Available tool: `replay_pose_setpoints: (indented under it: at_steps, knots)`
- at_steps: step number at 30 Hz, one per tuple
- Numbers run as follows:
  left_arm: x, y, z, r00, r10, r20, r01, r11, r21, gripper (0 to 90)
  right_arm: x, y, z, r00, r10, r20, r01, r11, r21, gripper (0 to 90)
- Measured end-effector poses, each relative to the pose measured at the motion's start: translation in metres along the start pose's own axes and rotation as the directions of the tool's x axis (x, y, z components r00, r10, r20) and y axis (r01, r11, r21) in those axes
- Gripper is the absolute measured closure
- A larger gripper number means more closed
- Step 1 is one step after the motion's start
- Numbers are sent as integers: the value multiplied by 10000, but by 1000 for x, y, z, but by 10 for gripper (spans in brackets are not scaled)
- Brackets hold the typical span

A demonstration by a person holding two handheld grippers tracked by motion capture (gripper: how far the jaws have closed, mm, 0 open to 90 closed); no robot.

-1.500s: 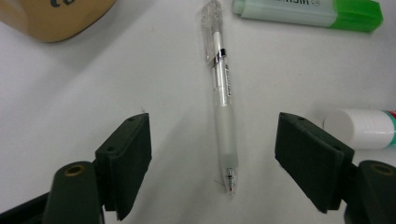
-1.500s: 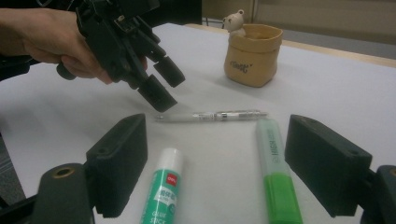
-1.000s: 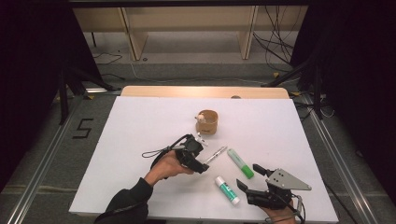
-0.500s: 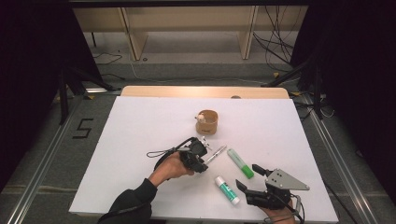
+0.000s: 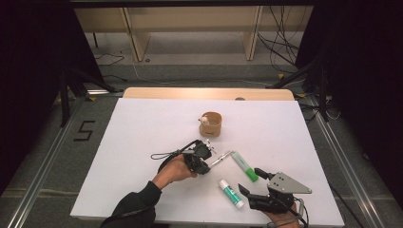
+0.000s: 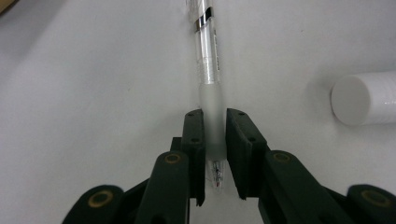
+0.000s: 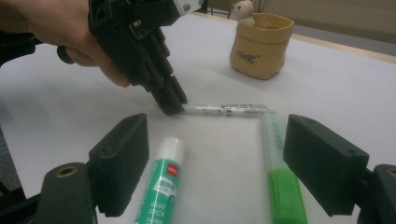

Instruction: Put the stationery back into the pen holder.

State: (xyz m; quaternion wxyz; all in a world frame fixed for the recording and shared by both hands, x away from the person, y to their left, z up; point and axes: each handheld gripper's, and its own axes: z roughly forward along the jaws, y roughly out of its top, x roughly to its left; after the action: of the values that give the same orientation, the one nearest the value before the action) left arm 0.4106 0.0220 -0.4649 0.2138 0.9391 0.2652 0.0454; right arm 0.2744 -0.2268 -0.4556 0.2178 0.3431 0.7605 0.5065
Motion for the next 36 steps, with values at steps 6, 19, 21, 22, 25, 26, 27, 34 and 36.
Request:
replay_pose_setpoints:
  at_steps: [6,19,21,22,25,26,27,34,36]
  knots:
    - [0,1,0,10000,11,-28,-11,10000,93,767,0,0,1,10000,-21,-7,21,10000,40,236]
    - [-4,3,1,9999,22,-134,-21,10000,26,797,1,0,2,10000,-82,-42,82,9999,83,238]
    - [-4,3,1,9999,16,-138,-16,10000,15,799,1,0,2,10000,-68,-29,68,10000,56,238]
    - [-3,3,1,9999,-69,-103,69,10000,-24,799,1,0,1,10000,-77,-40,77,10000,58,238]
    - [-2,2,1,9997,-162,-166,160,9997,-169,800,1,0,1,10000,-59,-40,59,10000,53,239]
    - [0,2,1,9994,-207,-295,201,9996,-201,800,1,0,1,10000,-63,-45,63,10000,47,238]
    - [0,2,1,9994,-207,-295,201,9996,-201,801,1,0,1,10000,-69,-47,69,10000,46,239]
    - [7,-3,-16,9998,-193,-55,191,9992,-351,800,2,0,1,9999,-127,-16,127,9999,60,238]
    - [8,-5,-24,10000,-23,73,25,9996,-289,800,2,0,1,9999,-87,-51,87,10000,45,239]
